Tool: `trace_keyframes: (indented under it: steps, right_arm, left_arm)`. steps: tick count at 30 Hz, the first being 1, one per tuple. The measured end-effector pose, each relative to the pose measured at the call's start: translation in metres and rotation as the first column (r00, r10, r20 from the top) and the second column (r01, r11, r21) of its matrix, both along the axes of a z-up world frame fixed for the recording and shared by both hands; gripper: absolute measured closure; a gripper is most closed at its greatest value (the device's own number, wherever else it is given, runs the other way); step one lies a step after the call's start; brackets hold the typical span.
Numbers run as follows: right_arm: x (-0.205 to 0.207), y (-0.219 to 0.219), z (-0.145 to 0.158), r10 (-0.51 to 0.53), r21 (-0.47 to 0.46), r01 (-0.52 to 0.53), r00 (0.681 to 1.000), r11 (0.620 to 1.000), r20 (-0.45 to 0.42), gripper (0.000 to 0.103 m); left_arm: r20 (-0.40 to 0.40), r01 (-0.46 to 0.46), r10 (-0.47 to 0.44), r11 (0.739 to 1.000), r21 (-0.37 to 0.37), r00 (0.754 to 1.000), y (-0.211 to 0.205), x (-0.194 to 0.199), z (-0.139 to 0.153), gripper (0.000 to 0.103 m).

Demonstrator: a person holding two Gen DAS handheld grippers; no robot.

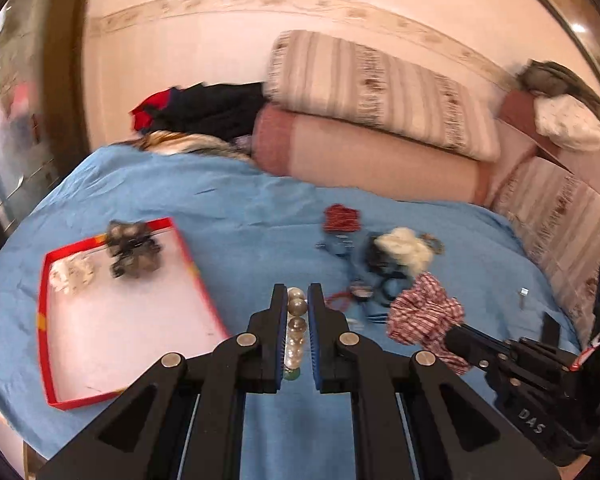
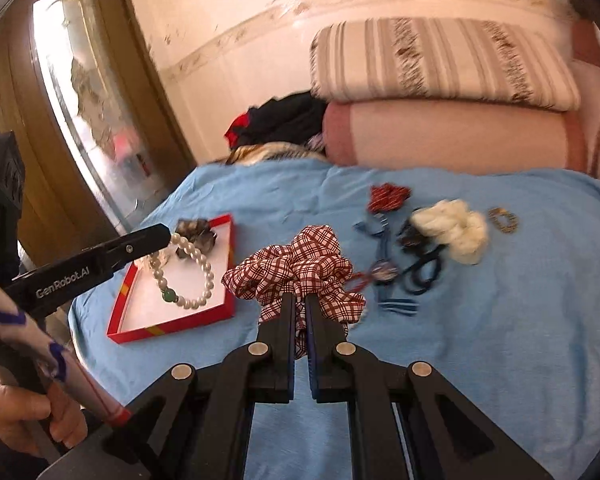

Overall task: Organize jewelry
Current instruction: 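Carry the pearl bracelet and gingham scrunchie over the tray with both tools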

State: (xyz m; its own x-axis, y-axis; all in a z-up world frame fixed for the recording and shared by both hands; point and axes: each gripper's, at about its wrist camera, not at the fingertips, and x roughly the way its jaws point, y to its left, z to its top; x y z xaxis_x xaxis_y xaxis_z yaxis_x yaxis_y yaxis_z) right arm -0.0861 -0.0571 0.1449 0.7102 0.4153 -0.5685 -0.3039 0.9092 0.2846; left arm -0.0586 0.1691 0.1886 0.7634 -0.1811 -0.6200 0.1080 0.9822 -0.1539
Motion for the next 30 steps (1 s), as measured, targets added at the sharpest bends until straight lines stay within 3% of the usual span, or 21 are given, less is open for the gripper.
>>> trace_keyframes:
  steps: [7,15,23,30]
  right_arm:
    - [0.035,0.056,-0.012,0.074,-0.020,-0.074,0.996,0.997,-0.045,0.098]
    - [0.071,0.127,-0.016,0.172,-0.036,-0.175,0.982,0.984,-0.073,0.098]
    - [0.102,0.188,-0.025,0.261,-0.031,-0.266,0.959,0.964,-0.111,0.098]
    - [0.122,0.226,-0.041,0.298,-0.059,-0.310,0.942,0.949,-0.153,0.098]
  left_arm:
    - [-0.020,-0.162,0.163,0.986,0.022,0.986,0.078,0.028,-0.027,0.093]
    - [-0.053,-0.316,0.316,0.949,-0.003,0.947,0.166,0.045,-0.049,0.093]
    - [-0.123,-0.364,0.358,0.931,-0.030,0.926,0.210,0.049,-0.073,0.093]
    - [-0.146,-0.357,0.349,0.933,-0.038,0.926,0.208,0.060,-0.082,0.093]
